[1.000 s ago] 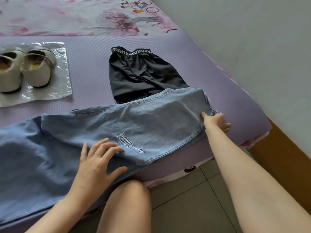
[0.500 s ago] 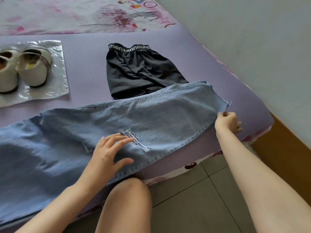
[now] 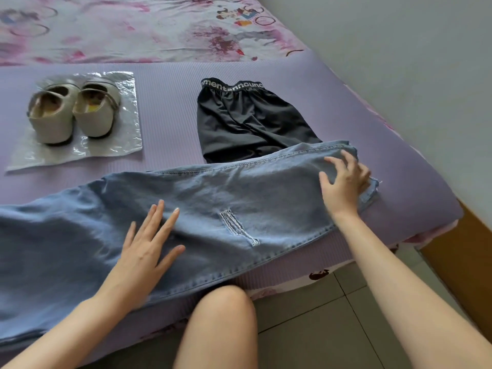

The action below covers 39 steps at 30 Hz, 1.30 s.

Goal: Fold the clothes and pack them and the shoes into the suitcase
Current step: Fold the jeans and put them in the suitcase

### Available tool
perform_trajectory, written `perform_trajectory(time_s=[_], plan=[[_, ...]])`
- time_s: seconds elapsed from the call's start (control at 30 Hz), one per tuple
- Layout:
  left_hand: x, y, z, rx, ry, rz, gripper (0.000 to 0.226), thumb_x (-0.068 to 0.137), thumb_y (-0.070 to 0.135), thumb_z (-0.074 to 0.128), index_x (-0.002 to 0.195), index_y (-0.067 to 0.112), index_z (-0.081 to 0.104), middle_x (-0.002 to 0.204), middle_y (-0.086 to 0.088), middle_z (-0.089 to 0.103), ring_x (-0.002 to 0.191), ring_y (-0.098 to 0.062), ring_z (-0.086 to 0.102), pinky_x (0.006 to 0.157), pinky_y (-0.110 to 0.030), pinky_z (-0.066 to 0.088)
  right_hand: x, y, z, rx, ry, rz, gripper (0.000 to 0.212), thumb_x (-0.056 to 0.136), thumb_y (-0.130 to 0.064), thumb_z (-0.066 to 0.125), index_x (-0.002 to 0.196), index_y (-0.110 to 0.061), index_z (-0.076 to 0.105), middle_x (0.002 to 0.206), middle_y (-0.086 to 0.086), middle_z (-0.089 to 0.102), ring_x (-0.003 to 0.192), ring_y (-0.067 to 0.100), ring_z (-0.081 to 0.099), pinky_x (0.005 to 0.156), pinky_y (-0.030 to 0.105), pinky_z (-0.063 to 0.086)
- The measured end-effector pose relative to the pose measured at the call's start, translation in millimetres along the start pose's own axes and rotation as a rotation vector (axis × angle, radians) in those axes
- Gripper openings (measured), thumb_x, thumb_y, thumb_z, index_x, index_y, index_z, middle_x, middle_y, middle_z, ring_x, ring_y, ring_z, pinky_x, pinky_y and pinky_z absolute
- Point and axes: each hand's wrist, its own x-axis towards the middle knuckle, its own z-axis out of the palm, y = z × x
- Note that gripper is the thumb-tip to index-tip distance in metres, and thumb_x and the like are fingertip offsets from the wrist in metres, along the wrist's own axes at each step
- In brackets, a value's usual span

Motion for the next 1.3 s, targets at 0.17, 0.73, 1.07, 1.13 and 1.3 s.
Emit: perform_trajectory(time_s=[0.17, 0.73, 1.07, 1.13, 1.3], plan=[[20, -37, -37, 0.015, 0.158, -0.167, 0.062, 0.091, 0.030, 0.053, 0.147, 0.019, 0.028, 0.156, -0.003, 0.014, 0.145, -0.013, 0.007, 0.116, -0.041, 0.004, -8, -119, 29, 0.087, -0.491, -0.428, 0.036, 0.089, -0.035, 0.061, 0.124, -0.028, 0.059, 0.136, -0.011, 0.052, 0.123, 0.017, 0.033, 0.089, 0.023, 0.013], [-21, -200, -126, 0.504, 0.215, -0.489, 0.055, 0.090, 0.043, 0.031, 0.089, 0.001, 0.067, 0.080, -0.027, 0.065, 0.079, -0.043, 0.061, 0.080, -0.051, 0.040, -67, -289, 133, 0.007, -0.742, -0.621, 0.032, 0.085, -0.050, 0.061, 0.096, -0.021, 0.070, 0.098, 0.000, 0.067, 0.109, 0.021, 0.043, 0.085, 0.029, 0.014], [-44, -223, -113, 0.493, 0.327, -0.495, 0.043, 0.089, 0.038, 0.055, 0.109, 0.000, 0.058, 0.104, -0.028, 0.050, 0.098, -0.042, 0.046, 0.093, -0.057, 0.030, -85, -287, 160, -0.225, -0.564, -0.537, 0.042, 0.092, -0.049, 0.049, 0.118, -0.017, 0.055, 0.124, 0.008, 0.052, 0.122, 0.028, 0.035, 0.103, 0.036, 0.011], [-50, -224, -115, 0.466, 0.347, -0.414, 0.051, 0.089, 0.036, 0.058, 0.126, 0.001, 0.050, 0.124, -0.026, 0.043, 0.118, -0.040, 0.039, 0.111, -0.054, 0.011, -91, -280, 151, -0.145, -0.527, -0.546, 0.051, 0.092, -0.048, 0.049, 0.132, -0.016, 0.045, 0.137, 0.006, 0.043, 0.128, 0.026, 0.028, 0.106, 0.035, 0.007], [-70, -162, -110, 0.231, 0.284, -0.124, 0.050, 0.089, 0.044, 0.045, 0.127, 0.012, 0.052, 0.135, -0.012, 0.045, 0.132, -0.029, 0.036, 0.115, -0.048, 0.012, -129, -247, 95, 0.128, -0.538, -0.760, 0.060, 0.085, -0.056, 0.046, 0.134, -0.022, 0.047, 0.143, -0.001, 0.041, 0.127, 0.018, 0.028, 0.105, 0.029, 0.014]])
